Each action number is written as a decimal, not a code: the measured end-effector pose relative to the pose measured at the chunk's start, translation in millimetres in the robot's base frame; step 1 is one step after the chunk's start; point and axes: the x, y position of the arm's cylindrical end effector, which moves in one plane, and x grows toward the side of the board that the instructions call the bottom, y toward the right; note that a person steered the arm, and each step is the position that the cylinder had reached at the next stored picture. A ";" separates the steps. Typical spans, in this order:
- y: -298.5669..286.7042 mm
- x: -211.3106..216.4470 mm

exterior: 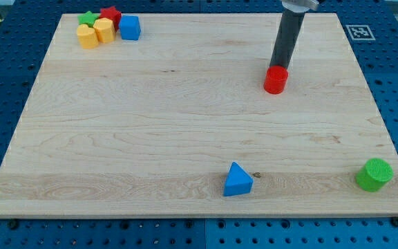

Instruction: Move the red circle into the group of the blocks

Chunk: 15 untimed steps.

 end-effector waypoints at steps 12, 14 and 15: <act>-12.6 52.0; -47.6 51.2; -51.8 49.0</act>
